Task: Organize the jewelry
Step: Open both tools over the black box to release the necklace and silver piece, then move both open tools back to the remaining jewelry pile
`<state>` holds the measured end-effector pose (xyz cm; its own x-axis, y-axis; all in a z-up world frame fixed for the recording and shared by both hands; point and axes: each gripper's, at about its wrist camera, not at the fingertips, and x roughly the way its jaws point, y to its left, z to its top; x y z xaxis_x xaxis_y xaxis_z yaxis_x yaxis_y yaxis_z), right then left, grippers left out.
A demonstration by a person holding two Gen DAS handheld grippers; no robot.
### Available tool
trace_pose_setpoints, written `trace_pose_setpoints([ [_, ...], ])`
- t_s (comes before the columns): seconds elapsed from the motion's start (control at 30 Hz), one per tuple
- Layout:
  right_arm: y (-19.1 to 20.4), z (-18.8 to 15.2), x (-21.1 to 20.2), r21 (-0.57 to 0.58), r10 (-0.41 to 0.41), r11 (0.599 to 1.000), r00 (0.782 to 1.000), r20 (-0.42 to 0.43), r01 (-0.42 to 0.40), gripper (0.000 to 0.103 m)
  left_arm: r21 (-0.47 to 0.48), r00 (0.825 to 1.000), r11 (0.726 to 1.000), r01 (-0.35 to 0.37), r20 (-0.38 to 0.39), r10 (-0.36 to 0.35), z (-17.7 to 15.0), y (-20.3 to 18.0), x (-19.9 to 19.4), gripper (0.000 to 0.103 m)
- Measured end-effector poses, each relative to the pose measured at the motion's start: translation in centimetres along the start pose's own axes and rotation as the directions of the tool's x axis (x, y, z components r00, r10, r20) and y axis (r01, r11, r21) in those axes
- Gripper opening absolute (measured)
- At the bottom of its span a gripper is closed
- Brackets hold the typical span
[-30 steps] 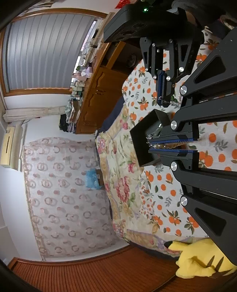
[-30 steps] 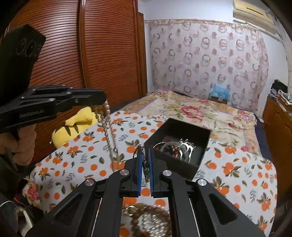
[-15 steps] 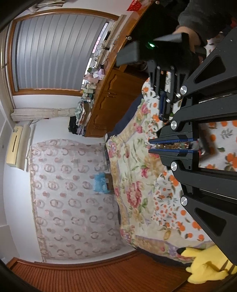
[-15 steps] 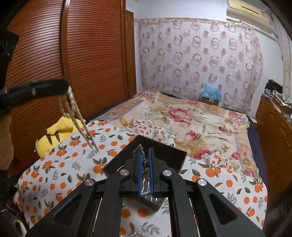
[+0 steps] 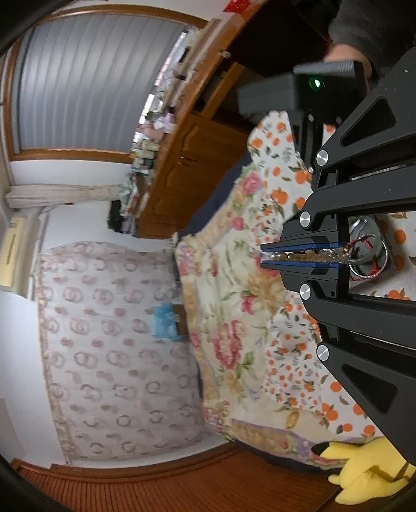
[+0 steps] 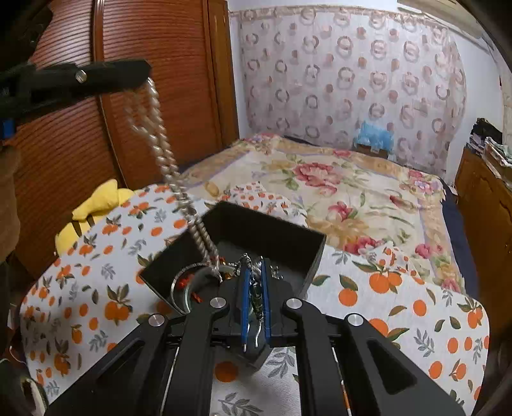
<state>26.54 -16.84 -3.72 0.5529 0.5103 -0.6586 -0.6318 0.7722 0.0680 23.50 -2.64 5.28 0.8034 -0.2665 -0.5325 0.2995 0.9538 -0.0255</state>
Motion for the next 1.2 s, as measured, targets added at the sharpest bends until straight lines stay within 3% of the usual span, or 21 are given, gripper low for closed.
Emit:
trace_pose_setpoints([
  [0.1, 0.1, -0.2, 0.1, 0.0, -0.026, 1.0, 1.0, 0.005, 0.026, 0.026, 0.011, 0.999, 1.0, -0.018, -0.038, 0.018, -1.3, 0.2, 2.2, 0.004],
  [0.2, 0.3, -0.4, -0.3, -0.005, -0.011, 1.0, 1.0, 0.014, 0.011, 0.033, 0.005, 0.997, 1.0, -0.022, -0.07, 0.022, -2.1, 0.4, 3.5, 0.004],
  [0.33, 0.4, -0.5, -0.5, -0.016, -0.024, 1.0, 1.0, 0.006, 0.024, 0.033, -0.011, 0.996, 1.0, -0.024, -0.091, 0.023, -2.9, 0.9, 4.1, 0.006],
  [0.43, 0.7, -0.4, 0.3, -0.042, -0.063, 0.997, 0.997, -0.053, 0.061, 0.033, -0.019, 0.995, 0.999, -0.029, -0.101, 0.027, -3.6, 0.8, 4.1, 0.025],
  [0.7, 1.6, -0.9, -0.5, -0.071, -0.084, 0.994, 0.992, -0.09, 0.078, 0.036, -0.031, 0.992, 0.999, -0.026, -0.122, 0.022, -6.2, 0.7, 2.7, 0.034],
  [0.8, 2.3, -1.1, -0.3, -0.129, -0.141, 0.984, 0.981, -0.136, 0.123, 0.053, -0.031, 0.991, 0.999, -0.03, -0.128, 0.026, -7.0, 0.6, 2.3, 0.035],
  [0.93, 2.1, -1.1, -1.1, -0.12, -0.172, 0.981, 0.974, -0.15, 0.154, 0.054, -0.037, 0.992, 0.999, -0.03, -0.127, 0.025, -7.9, 0.6, 1.3, 0.035],
  [1.2, 2.4, -1.6, -4.5, -0.072, -0.16, 0.985, 0.983, -0.085, 0.154, 0.054, -0.042, 0.993, 0.999, -0.029, -0.118, 0.024, -9.5, 0.0, -0.9, 0.036],
])
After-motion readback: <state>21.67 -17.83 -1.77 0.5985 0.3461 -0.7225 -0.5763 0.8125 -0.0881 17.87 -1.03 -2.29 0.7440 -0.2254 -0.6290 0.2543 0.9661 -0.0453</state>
